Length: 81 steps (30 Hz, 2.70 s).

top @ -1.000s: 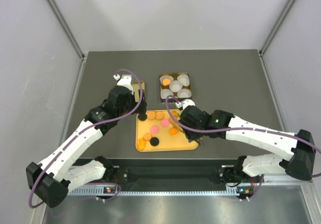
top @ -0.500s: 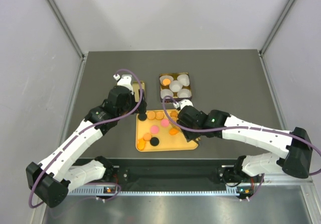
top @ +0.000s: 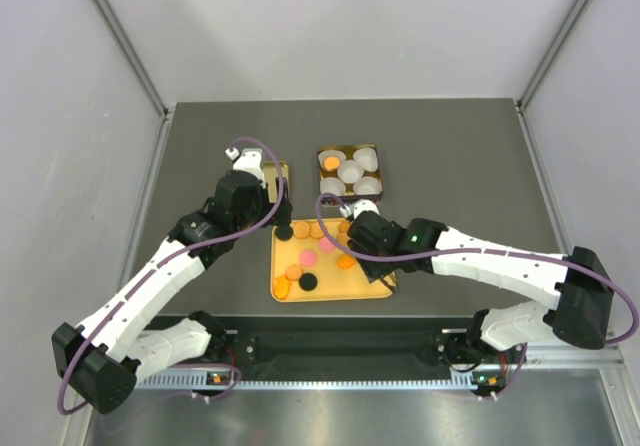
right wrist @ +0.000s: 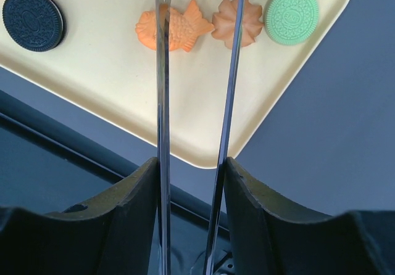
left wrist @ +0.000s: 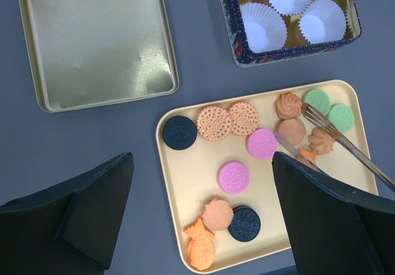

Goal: Pack the cookies

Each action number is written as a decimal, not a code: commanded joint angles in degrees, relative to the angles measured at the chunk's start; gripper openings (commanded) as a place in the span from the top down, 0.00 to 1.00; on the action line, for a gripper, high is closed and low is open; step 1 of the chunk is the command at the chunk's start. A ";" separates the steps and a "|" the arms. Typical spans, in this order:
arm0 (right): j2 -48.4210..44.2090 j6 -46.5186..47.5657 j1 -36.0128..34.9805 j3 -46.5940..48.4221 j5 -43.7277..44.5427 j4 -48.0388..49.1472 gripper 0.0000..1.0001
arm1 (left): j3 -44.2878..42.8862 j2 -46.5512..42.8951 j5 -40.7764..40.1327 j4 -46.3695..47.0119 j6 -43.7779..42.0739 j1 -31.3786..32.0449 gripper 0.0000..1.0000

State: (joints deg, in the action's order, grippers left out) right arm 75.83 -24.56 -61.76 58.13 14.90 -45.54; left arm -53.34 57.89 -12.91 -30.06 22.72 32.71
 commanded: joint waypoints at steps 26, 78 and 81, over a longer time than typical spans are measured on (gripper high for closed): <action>-2.09 0.47 1.90 2.08 -3.20 -0.08 0.56 | -0.45 -0.67 0.43 2.29 0.31 -0.37 0.01; -4.38 3.72 10.87 -1.44 -12.96 0.10 0.59 | -0.01 -1.20 0.60 2.20 0.48 -0.54 0.01; -4.29 3.90 11.31 -1.00 -13.31 -0.07 0.64 | -0.01 -1.11 0.69 2.29 0.48 -0.54 0.01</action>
State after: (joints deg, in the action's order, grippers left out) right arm 72.14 -21.67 -51.27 55.90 2.48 -46.68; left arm -53.32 57.89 -12.64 -30.04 22.79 32.47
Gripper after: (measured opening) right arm 0.380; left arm 0.991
